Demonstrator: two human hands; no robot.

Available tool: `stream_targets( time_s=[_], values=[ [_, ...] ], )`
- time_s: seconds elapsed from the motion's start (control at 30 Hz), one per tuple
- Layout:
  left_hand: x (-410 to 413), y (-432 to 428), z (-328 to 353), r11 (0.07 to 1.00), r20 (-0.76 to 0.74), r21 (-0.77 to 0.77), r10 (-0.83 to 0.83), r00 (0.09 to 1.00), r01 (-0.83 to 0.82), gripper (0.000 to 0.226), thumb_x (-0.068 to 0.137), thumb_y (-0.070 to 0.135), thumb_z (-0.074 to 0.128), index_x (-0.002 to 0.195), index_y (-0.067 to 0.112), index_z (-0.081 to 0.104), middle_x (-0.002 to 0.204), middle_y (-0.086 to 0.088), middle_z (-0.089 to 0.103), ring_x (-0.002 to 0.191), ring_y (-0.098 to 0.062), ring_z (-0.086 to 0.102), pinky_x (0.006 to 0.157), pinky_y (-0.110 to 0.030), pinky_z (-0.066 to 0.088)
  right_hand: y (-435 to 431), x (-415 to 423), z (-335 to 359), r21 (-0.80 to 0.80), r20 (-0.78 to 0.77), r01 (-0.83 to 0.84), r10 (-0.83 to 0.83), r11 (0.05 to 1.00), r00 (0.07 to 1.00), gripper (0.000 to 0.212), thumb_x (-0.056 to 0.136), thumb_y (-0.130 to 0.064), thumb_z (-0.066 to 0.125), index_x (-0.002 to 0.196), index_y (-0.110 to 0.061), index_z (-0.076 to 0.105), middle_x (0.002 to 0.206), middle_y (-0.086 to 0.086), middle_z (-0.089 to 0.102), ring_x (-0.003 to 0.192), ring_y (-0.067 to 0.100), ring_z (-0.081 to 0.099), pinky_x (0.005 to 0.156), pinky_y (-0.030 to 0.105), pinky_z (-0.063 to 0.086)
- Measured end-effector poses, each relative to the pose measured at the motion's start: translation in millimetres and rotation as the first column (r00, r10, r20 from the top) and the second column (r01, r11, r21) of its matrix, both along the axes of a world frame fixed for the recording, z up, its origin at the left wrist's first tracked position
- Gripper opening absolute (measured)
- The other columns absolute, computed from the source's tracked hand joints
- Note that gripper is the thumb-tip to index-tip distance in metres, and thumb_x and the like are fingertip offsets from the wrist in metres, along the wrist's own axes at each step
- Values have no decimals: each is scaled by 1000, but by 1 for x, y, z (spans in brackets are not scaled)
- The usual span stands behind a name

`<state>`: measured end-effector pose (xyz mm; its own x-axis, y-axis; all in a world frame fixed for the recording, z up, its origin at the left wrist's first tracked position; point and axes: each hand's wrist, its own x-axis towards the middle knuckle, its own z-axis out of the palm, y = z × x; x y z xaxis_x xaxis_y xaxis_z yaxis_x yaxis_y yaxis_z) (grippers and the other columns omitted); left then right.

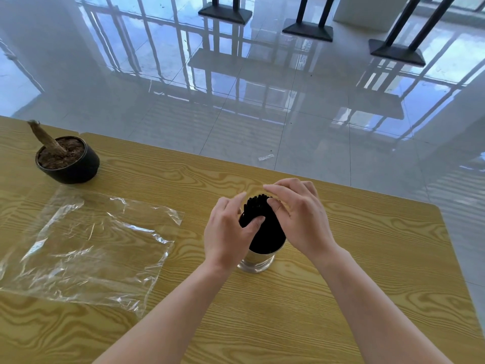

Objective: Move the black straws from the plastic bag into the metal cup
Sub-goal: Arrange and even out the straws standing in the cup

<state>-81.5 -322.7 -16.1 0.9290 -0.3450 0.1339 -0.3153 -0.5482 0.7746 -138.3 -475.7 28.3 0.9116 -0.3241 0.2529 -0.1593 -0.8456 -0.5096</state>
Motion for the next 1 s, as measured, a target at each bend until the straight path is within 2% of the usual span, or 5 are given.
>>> stream_targets(
  time_s=[0.17,0.37,0.63,0.8,1.0],
  values=[
    [-3,-1,2,990,145,88,-125,982,113,63,91,36,67,148,27,43,123,12,59,108,-13,55,75,-31,56,1,1,-5,42,-256,-189,193,981,947,56,104,-46,37,157,-28,31,161,-15,35,150,8,23,119,32,28],
    [-2,-3,2,976,155,156,-177,972,153,58,97,36,57,150,23,40,136,9,58,120,-14,52,83,-33,56,0,-2,-9,43,-264,-208,212,977,941,58,105,-44,35,160,-30,21,161,-24,21,152,-1,9,124,32,19],
    [-7,7,0,993,-72,-84,-83,994,77,89,85,49,72,156,21,27,130,7,60,120,-8,55,93,-27,48,-1,-14,-4,100,15,-26,25,995,1000,36,96,-21,67,131,-13,65,129,-3,65,123,17,53,101,28,45],
    [-10,15,-3,979,-103,-183,68,992,-86,51,82,37,79,126,18,61,102,5,62,93,-9,59,81,-33,54,3,-9,1,40,58,-24,22,999,998,15,90,-16,74,105,-16,78,99,-3,65,101,18,52,82,12,40],
    [-7,7,5,980,-61,-189,51,997,-62,22,85,27,78,105,19,76,85,6,64,73,-8,58,67,-23,50,6,2,5,-39,3,-49,49,998,999,9,89,-16,76,97,-15,80,90,-3,62,96,21,50,74,27,45]
  ],
)
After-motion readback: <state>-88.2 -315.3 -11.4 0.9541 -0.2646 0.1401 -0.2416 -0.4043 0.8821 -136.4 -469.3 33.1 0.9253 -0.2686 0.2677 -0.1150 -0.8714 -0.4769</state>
